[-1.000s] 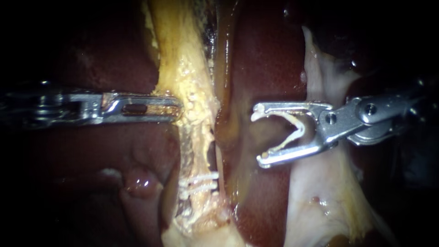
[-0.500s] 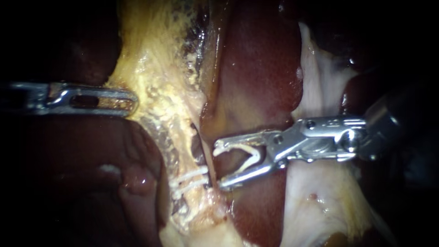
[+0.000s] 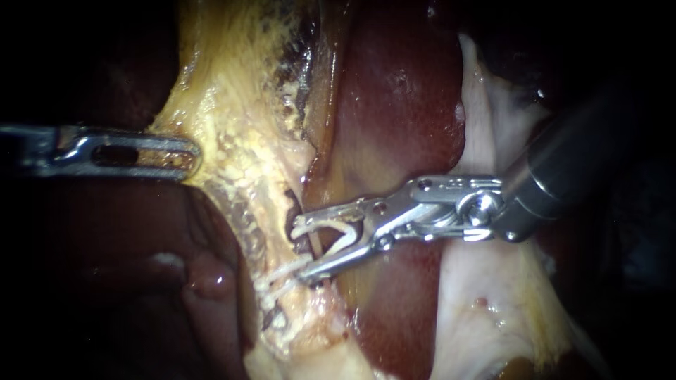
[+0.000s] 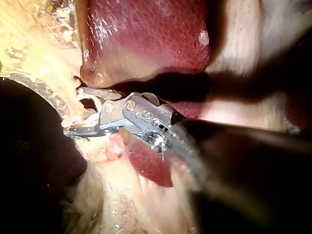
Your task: Clipping third clip left tube
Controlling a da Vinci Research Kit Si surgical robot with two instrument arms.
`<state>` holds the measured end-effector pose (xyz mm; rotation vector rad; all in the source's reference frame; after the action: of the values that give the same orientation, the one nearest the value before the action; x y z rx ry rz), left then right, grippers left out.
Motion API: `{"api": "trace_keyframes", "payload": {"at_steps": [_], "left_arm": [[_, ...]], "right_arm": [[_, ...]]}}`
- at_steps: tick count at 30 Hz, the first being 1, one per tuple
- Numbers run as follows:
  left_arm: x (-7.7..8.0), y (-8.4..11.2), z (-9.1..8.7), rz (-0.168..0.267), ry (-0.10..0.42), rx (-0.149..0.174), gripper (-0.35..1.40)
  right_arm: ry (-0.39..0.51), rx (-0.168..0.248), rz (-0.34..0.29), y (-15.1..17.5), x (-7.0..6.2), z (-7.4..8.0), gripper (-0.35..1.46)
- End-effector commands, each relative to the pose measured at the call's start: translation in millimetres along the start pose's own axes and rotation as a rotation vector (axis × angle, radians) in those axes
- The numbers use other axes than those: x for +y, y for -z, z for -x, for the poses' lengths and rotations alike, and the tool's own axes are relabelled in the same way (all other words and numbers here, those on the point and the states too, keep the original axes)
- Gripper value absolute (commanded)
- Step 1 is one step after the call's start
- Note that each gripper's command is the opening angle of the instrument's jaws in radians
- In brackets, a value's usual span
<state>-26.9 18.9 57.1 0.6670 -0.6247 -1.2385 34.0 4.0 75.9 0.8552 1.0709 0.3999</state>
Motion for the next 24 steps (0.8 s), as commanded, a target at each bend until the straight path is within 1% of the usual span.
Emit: {"api": "trace_keyframes", "payload": {"at_steps": [1,4,6,8,11,16,19,24], "left_arm": [[0.0,0.0,0.0,0.0,0.0,0.0,-0.35],[0.0,0.0,0.0,0.0,0.0,0.0,-0.35],[0.0,0.1,0.0,0.0,0.0,0.0,-0.35],[0.1,0.1,0.0,-0.001,0.0,0.001,-0.35],[0.1,0.4,0.2,0.0,0.0,0.0,-0.35],[0.2,0.8,0.4,0.001,-0.004,-0.004,-0.35],[0.2,0.9,0.4,0.001,-0.004,-0.004,-0.35],[0.2,0.9,0.4,0.001,-0.004,-0.004,-0.35]], "right_arm": [[0.0,0.0,0.001,-0.2,0.1,0.1,0.57],[0.002,-0.004,-0.007,-0.9,0.5,0.2,0.57],[0.006,-0.009,-0.024,-1.5,0.5,0.3,0.57],[0.01,-0.019,-0.043,-2.2,0.6,0.3,0.57],[0.007,-0.012,-0.081,-3.2,0.6,0.3,0.57],[-0.006,0.01,-0.143,-4.3,0.5,0.3,0.56],[-0.019,0.041,-0.184,-4.3,0.4,0.3,0.56],[-0.03,0.079,-0.242,-4.1,0.1,-0.1,0.55]]}}
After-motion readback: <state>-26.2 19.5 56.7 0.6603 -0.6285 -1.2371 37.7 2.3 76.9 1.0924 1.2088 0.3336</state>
